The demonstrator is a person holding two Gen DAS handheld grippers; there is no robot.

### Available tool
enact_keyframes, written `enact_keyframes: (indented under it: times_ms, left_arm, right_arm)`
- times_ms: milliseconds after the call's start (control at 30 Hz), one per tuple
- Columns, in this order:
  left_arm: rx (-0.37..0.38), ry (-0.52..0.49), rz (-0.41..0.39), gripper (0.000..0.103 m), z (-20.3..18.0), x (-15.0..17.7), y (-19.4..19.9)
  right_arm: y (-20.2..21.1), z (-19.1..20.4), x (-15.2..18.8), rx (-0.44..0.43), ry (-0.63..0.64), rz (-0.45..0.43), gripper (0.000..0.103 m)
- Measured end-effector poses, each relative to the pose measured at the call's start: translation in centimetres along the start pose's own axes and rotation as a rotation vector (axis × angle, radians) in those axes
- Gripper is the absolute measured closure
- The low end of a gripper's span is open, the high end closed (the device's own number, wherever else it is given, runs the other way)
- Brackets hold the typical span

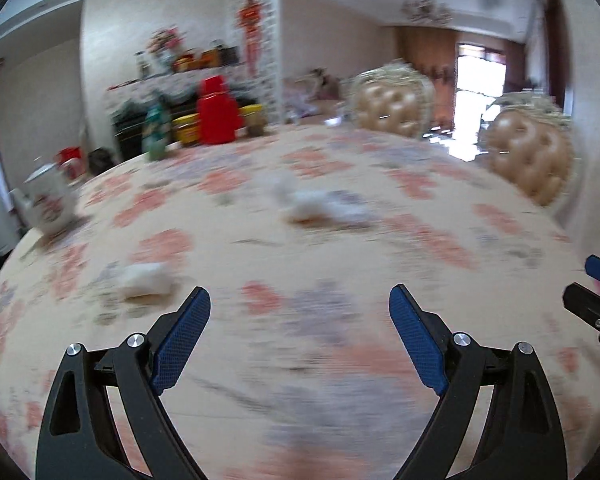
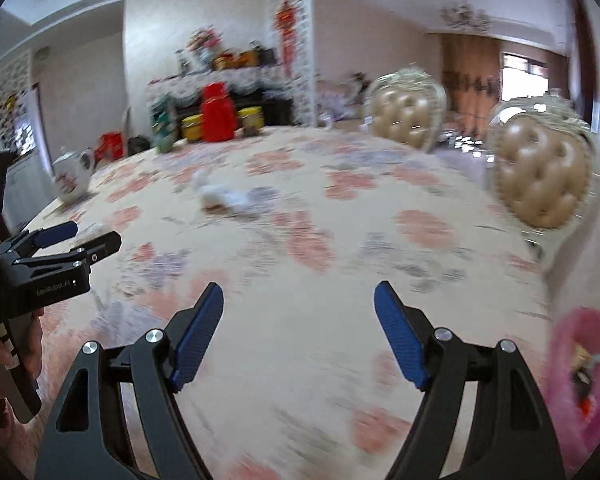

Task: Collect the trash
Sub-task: 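Move both open tools back over the table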

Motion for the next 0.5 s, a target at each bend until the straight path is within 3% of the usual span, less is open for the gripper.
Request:
enact_keyframes:
  times_ms: [167,333,500]
  left_arm:
    - [-0.133,0.057,0.051,0.019,8.1,0.3,-2.2]
    - [-0.201,0.148,0.123,0.019,13.4,1.1,-4.4]
    - [-0.211,0.227,0.172,0.019,14.6,1.7,-6.4]
  right_arm:
    - [-6.2,5.5,-1.2,-0.076,0.068,0.06,0.028]
    - [-12.5,8.4,-1.9,-0.113,0.104,0.13,0.028]
    - [-17.6,9.6,-2.9,-0.142,0.125,0.169,0.028]
Point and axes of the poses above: each gripper's, at about its wrist camera, not at the fingertips, and y roughly against the way its jaws point, z to its left, x to its underside, the point moved 7 cm from there along -y, roughly the way its jaws point, and after that the axes turned 7 degrees about -z, right-handed, at the moved point
